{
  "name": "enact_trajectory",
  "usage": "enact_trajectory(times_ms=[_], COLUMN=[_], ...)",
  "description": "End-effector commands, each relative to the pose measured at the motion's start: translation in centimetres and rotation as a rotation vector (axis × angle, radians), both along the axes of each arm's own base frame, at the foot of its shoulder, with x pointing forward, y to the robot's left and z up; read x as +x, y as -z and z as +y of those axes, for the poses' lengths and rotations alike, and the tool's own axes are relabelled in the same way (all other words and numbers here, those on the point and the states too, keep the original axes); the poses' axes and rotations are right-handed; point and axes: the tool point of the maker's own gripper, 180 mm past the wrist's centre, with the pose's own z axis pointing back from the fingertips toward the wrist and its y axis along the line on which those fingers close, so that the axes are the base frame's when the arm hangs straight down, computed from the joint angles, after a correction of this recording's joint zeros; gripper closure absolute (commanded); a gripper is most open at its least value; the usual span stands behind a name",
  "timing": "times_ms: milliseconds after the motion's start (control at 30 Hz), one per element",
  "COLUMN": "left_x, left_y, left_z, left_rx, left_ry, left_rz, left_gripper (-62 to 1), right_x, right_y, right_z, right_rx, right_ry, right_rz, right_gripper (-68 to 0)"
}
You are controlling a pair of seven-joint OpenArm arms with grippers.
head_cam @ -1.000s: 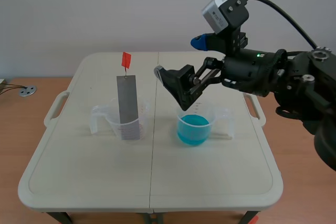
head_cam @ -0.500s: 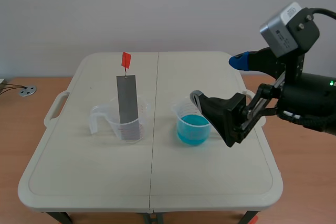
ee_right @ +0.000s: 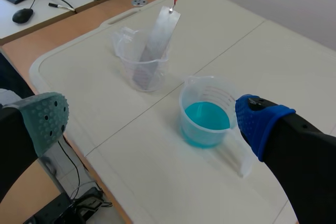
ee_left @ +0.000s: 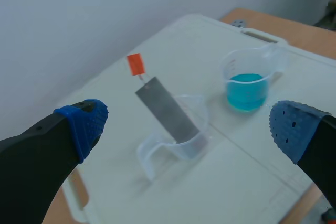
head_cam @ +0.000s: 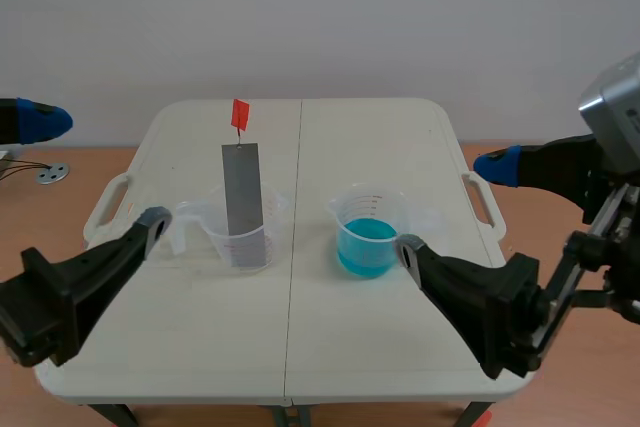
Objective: Hold the metal plate by the orange handle, dip it into the blue solution, take it out and point at it, then put the plate back in the beaker on the left.
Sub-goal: 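Return to the home posture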
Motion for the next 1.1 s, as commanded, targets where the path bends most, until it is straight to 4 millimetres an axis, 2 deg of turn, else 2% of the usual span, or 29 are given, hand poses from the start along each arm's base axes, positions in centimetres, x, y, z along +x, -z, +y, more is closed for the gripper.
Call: enact_trajectory(times_ms=[0, 133, 300, 1067], left_x=[0.3, 0.2, 0.1, 0.1], left_y=[-0.8, -0.7, -0.4, -0.3], left_z=[-0.2, -1.3, -1.5, -1.5], left_rx=[-0.022, -0.047, -0.043, -0.038], left_ry=[-0.005, 0.021, 0.024, 0.022], left_rz=[-0.027, -0.022, -0.006, 0.0], left_gripper=[-62.3, -62.3, -62.3, -62.3], right_x=[0.0, -0.9, -1.4, -1.4], right_y=[-1.0, -0.7, -0.5, -0.5], right_z=[-0.1, -0.4, -0.4, -0.4], right_rx=[0.015, 0.014, 0.027, 0.027], right_ry=[-0.003, 0.005, 0.009, 0.009], right_rz=[-0.028, -0.006, 0.007, 0.007], right_gripper=[-66.5, -66.5, -66.5, -66.5])
